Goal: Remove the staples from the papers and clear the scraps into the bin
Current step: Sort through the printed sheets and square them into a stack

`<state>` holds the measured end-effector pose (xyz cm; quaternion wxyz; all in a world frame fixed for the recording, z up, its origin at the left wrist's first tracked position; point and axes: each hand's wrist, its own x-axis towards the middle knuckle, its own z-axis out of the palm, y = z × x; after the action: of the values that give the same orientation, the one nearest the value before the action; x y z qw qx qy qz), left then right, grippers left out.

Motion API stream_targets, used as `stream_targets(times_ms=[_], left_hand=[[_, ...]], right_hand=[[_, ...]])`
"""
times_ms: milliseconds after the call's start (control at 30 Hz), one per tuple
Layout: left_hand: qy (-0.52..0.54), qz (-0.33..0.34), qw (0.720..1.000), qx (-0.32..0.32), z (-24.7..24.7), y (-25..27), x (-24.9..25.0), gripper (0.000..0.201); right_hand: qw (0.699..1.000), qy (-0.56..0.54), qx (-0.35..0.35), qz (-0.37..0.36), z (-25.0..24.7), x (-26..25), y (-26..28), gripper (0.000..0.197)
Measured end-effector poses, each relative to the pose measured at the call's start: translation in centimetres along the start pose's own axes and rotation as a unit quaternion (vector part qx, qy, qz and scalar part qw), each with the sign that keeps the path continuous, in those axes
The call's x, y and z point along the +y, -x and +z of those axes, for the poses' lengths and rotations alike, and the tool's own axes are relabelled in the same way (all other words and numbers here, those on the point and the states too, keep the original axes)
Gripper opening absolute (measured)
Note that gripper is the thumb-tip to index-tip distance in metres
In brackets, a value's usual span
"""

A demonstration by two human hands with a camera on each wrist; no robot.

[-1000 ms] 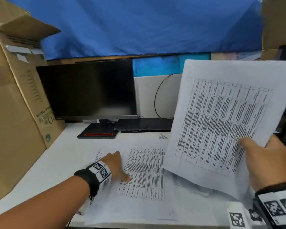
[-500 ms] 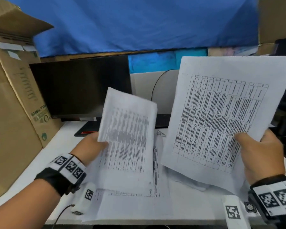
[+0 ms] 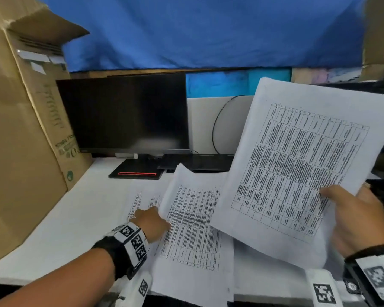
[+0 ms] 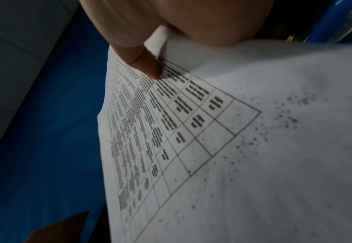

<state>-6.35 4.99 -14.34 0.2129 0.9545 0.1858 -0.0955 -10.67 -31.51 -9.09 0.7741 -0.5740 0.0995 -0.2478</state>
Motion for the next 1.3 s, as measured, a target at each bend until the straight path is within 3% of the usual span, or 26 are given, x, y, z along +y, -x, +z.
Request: stream_targets(times_ms=[100, 200, 400, 500, 567, 633, 700, 767, 933, 1100, 1233, 1267, 1300], left_hand=[[-0.122, 0.026, 0.992, -0.017, 0.4, -0.6, 0.8, 0.039], [-0.139, 0.036, 0.99, -0.002, 0.9, -1.2, 1.2, 0.038], [0.006, 0.055, 0.998, 0.007, 0.1, -1.1, 0.8, 0.04], [0.129, 0.08, 0.988, 0.031, -1.7, 0.3, 1.0, 0.059], [0.184, 0.11, 0.976, 0.037, -3.3, 1.7, 1.0, 0.05], [0.26, 0.143, 0.955, 0.027, -4.8, 2.9, 0.8, 0.03], [0.336, 0.173, 0.926, 0.023, -6.3, 4.3, 0.4, 0.025], [0.395, 0.201, 0.896, 0.03, -7.4, 5.6, 0.2, 0.027], [0.549, 0.274, 0.79, 0.012, -7.9, 8.5, 1.1, 0.045], [0.591, 0.3, 0.747, -0.043, -5.4, 10.3, 3.1, 0.046], [0.593, 0.272, 0.756, -0.043, -3.0, 10.3, 4.0, 0.033], [0.572, 0.262, 0.777, -0.012, -2.5, 10.3, 4.0, 0.032], [0.534, 0.263, 0.803, 0.025, -2.1, 10.4, 4.0, 0.043]], right_hand=[[1.0, -0.002, 0.007, 0.002, 0.1, 0.1, 0.0, 0.037], [1.0, -0.003, 0.015, 0.003, 0.2, 0.0, -0.1, 0.032], [1.0, 0.009, 0.01, -0.005, 0.1, -0.3, -0.1, 0.04], [1.0, 0.009, 0.009, -0.009, -0.1, -0.4, -0.3, 0.041], [1.0, 0.007, 0.004, -0.006, -0.2, -0.4, -0.5, 0.043], [1.0, 0.007, -0.007, 0.003, -0.2, -0.3, -0.6, 0.044], [1.0, 0.004, -0.021, 0.021, -0.1, -0.1, -0.6, 0.041], [0.998, -0.007, -0.039, 0.041, 0.3, -0.1, -0.3, 0.039], [0.987, -0.04, -0.118, 0.098, 1.7, -0.9, 1.6, 0.034], [0.976, -0.036, -0.167, 0.137, 2.9, -0.7, 3.1, 0.03], [0.965, -0.053, -0.186, 0.177, 3.2, -0.4, 3.8, 0.03], [0.964, -0.06, -0.187, 0.18, 3.2, -0.3, 3.9, 0.03], [0.965, -0.062, -0.184, 0.178, 3.2, -0.3, 3.9, 0.029]])
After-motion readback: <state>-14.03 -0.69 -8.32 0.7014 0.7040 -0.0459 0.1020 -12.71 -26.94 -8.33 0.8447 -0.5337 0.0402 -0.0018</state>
